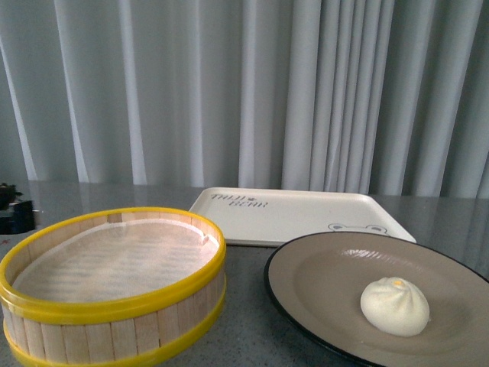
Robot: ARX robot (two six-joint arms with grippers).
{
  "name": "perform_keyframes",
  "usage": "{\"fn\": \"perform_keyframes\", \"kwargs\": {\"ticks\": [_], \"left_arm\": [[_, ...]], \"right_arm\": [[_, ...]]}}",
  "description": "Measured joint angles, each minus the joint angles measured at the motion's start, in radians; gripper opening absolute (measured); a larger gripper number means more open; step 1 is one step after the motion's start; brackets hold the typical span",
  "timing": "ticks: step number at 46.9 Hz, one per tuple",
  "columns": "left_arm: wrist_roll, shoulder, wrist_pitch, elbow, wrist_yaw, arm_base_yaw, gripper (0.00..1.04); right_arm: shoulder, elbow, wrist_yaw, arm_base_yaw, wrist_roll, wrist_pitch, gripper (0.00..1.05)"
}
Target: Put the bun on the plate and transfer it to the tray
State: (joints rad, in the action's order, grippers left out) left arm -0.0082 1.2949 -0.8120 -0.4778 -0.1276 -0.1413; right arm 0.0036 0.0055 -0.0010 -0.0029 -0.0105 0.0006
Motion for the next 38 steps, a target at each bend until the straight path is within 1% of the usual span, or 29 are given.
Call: {"fn": "perform_keyframes", "kwargs": {"ticks": [6, 12, 22, 25, 27, 38], "left_arm": [[0.000, -0.095, -0.023, 0.119, 0.019, 0.038, 0.04], [0.000, -0.152, -0.026, 0.185, 0.037, 0.050, 0.04], [0.000, -0.249, -0.019, 0.268, 0.061, 0.071, 0.04], [0.001, -0.280, -0.009, 0.290, 0.112, 0.106, 0.04], [0.001, -0.305, 0.000, 0.307, 0.120, 0.122, 0.04], [0.001, -0.420, 0.056, 0.367, 0.124, 0.139, 0.04]], "right_arm": [[0.000, 0.000, 0.000, 0.000, 0.000, 0.000, 0.96], [0.000, 0.000, 0.000, 0.000, 0.000, 0.000, 0.96], [0.000, 0.000, 0.000, 0.000, 0.000, 0.000, 0.96], [0.000, 0.000, 0.000, 0.000, 0.000, 0.000, 0.96], [0.000, 0.000, 0.000, 0.000, 0.000, 0.000, 0.96], [0.000, 0.000, 0.000, 0.000, 0.000, 0.000, 0.96]]}}
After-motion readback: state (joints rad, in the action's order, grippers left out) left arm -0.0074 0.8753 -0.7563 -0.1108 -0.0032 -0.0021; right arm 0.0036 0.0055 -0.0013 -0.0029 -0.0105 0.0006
